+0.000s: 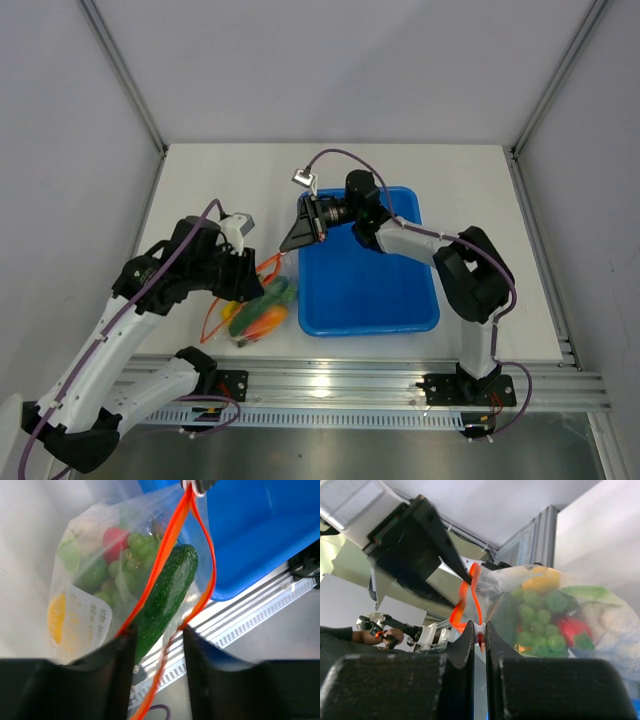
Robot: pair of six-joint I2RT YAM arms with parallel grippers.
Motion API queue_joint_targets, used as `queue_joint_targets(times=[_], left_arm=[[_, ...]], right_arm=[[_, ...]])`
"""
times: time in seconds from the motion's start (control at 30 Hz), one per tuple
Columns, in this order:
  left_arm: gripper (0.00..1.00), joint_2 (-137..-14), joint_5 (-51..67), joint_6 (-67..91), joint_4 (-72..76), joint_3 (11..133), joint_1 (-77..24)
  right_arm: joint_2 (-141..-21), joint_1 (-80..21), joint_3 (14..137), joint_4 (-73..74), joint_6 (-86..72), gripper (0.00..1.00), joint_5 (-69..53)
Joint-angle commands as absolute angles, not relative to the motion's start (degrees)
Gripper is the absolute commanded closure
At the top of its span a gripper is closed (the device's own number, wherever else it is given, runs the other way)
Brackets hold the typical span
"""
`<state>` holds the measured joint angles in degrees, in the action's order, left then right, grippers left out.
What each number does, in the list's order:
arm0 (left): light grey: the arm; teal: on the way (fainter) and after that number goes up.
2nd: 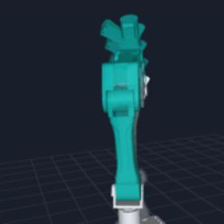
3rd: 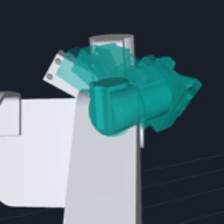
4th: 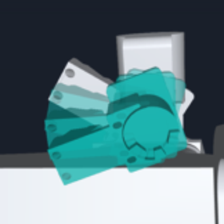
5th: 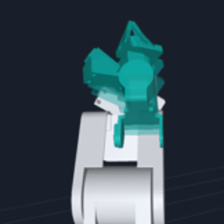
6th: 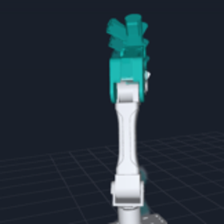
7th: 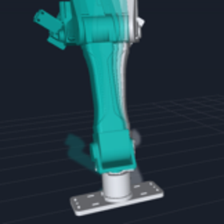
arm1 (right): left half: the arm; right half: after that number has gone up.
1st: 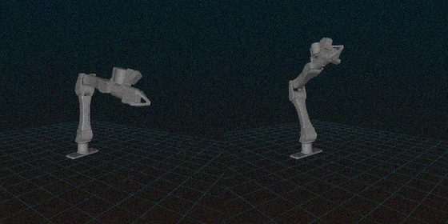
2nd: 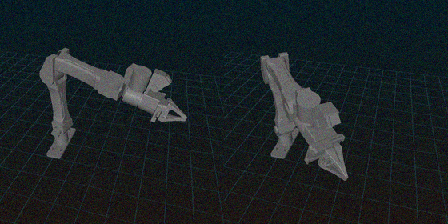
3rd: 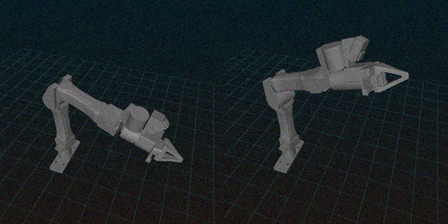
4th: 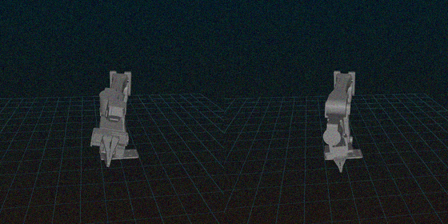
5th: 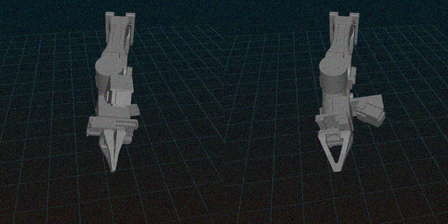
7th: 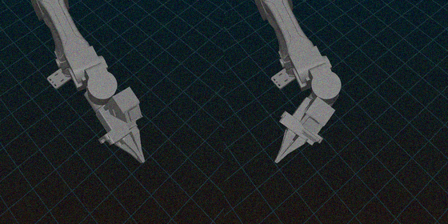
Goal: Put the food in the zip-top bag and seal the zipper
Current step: Adjust the zipper food storage bag at the center of the board, then zip the zipper food storage bag at the center of the board.
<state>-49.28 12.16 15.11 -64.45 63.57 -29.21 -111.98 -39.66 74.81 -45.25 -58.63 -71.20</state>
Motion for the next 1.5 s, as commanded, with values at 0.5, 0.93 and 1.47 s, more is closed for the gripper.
queue_joint_targets(times=[0.5, 0.93, 1.47], left_arm=[[0.01, -55.55, 10.46, 15.56, -53.36, 72.95, -28.83], [0.02, -62.31, 22.05, 10.99, -50.01, 68.21, -28.92], [0.64, -58.62, 20.74, 14.50, -52.38, 62.40, -28.83]], right_arm=[[-105.29, -40.69, 81.74, -10.11, -37.62, 1.00, -63.72], [-103.71, -40.52, 80.60, -13.62, -40.43, 1.00, -64.69], [-102.92, -39.29, 78.93, -17.93, -44.21, 1.00, -65.30]])
